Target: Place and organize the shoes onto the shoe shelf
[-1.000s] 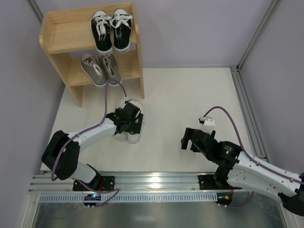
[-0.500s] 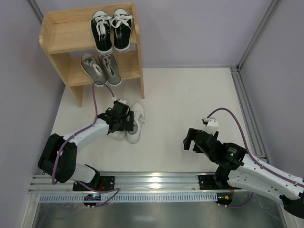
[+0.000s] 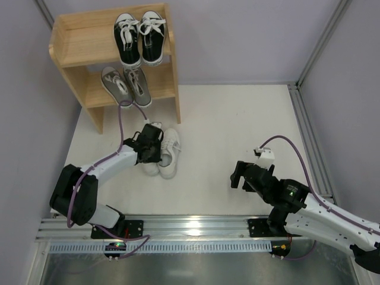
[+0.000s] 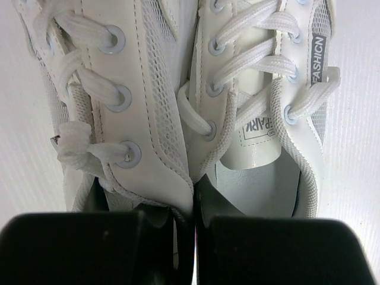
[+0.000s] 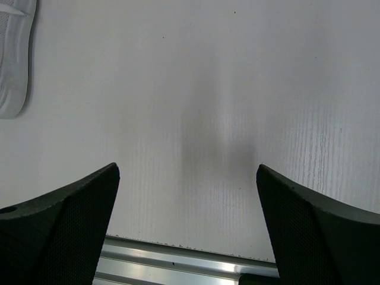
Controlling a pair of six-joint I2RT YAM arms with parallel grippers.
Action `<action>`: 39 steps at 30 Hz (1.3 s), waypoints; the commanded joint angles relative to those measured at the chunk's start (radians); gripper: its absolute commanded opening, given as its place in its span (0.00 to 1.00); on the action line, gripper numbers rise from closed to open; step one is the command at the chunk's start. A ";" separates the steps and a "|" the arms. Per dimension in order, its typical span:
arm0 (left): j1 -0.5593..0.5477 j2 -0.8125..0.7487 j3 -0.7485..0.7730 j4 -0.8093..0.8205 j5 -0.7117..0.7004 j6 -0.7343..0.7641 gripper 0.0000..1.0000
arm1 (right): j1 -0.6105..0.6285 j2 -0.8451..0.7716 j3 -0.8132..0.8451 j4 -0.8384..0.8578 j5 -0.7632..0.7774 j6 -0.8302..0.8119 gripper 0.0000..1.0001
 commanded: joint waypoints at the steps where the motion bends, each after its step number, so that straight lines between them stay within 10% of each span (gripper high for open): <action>1: -0.014 -0.007 0.027 -0.056 0.017 0.021 0.00 | 0.000 -0.003 0.022 0.019 0.028 0.006 0.97; 11: -0.113 -0.021 0.017 -0.167 -0.135 0.040 0.02 | 0.001 0.028 0.028 0.037 0.018 0.000 0.97; 12: -0.115 -0.016 0.008 -0.157 -0.141 0.034 0.15 | 0.001 0.029 0.028 0.037 0.018 -0.001 0.97; 13: -0.116 -0.012 0.005 -0.159 -0.153 0.018 0.52 | 0.001 0.032 0.028 0.039 0.015 0.000 0.97; 15: -0.126 0.010 0.011 -0.168 -0.198 0.014 0.68 | 0.001 0.035 0.028 0.037 0.013 0.000 0.97; 16: -0.136 0.017 0.016 -0.182 -0.222 0.011 0.99 | 0.000 0.037 0.028 0.037 0.013 -0.001 0.97; 27: -0.146 0.021 0.048 -0.158 -0.161 0.015 0.99 | 0.001 0.031 0.024 0.032 0.015 -0.003 0.97; 31: -0.146 -0.031 0.027 -0.119 -0.045 -0.012 0.84 | 0.001 0.020 0.021 0.025 0.015 0.002 0.97; 39: -0.101 -0.177 0.016 -0.082 0.095 -0.054 0.96 | 0.001 -0.006 0.010 0.008 0.016 0.011 0.97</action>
